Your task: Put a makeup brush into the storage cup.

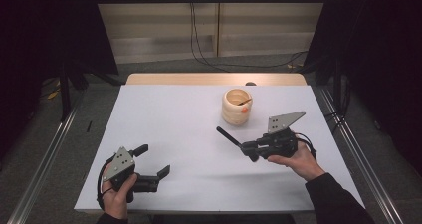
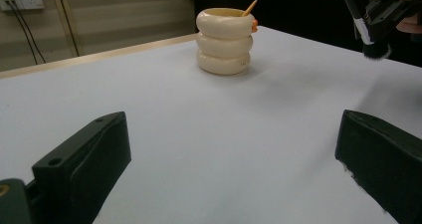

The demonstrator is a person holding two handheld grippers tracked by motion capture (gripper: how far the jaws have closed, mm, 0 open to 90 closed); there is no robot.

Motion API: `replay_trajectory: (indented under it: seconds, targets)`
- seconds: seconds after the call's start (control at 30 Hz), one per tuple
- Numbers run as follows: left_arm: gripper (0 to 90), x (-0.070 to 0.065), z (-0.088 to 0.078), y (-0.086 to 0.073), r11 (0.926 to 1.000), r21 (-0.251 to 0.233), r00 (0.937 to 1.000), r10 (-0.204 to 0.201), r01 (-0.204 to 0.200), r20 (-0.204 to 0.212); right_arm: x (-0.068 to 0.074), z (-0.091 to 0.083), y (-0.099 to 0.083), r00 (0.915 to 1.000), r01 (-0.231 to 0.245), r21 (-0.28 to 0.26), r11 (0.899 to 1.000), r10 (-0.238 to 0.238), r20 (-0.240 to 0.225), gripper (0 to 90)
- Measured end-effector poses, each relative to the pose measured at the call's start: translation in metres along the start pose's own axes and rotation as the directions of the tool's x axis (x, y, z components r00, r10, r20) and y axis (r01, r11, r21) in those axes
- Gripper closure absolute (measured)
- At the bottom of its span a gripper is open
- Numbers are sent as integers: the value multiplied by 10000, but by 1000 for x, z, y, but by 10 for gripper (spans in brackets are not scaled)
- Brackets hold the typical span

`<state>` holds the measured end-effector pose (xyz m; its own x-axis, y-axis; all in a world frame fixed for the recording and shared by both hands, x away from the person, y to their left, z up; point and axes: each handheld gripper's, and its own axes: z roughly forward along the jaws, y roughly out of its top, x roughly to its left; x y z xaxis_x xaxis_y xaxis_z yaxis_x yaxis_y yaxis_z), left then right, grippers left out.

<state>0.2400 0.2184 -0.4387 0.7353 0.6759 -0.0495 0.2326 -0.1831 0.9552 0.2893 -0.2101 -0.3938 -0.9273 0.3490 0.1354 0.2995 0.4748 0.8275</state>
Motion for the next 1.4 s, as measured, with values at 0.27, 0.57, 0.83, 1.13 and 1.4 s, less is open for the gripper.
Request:
replay_trajectory:
  seconds: [0.27, 0.57, 0.83, 1.13, 1.4]
  targets:
    - [9, 1, 2, -1, 10000, 81, 10000, 39, -39, 68, 0, 14, 5, 9998, 177, 1248, 9920, -181, 17, 780]
    - [9, 0, 3, -1, 9999, 127, 9998, 57, -60, 170, 0, 23, 6, 9993, 301, 2431, 9695, -241, -276, 780]
    - [10, 0, 3, -1, 9998, 221, 9999, -12, 9, 147, 7, 36, 10, 9938, 1088, 3436, 9328, -936, -606, 779]
    - [11, -1, 5, -1, 9996, 268, 9996, -100, 93, 262, 12, 48, 9, 9872, 1573, 4369, 8856, -1293, -933, 780]
    - [13, -1, 10, 0, 9989, 454, 9991, 75, -94, 412, 12, 50, 9, 9852, 1672, 4603, 8719, -1295, -1124, 780]
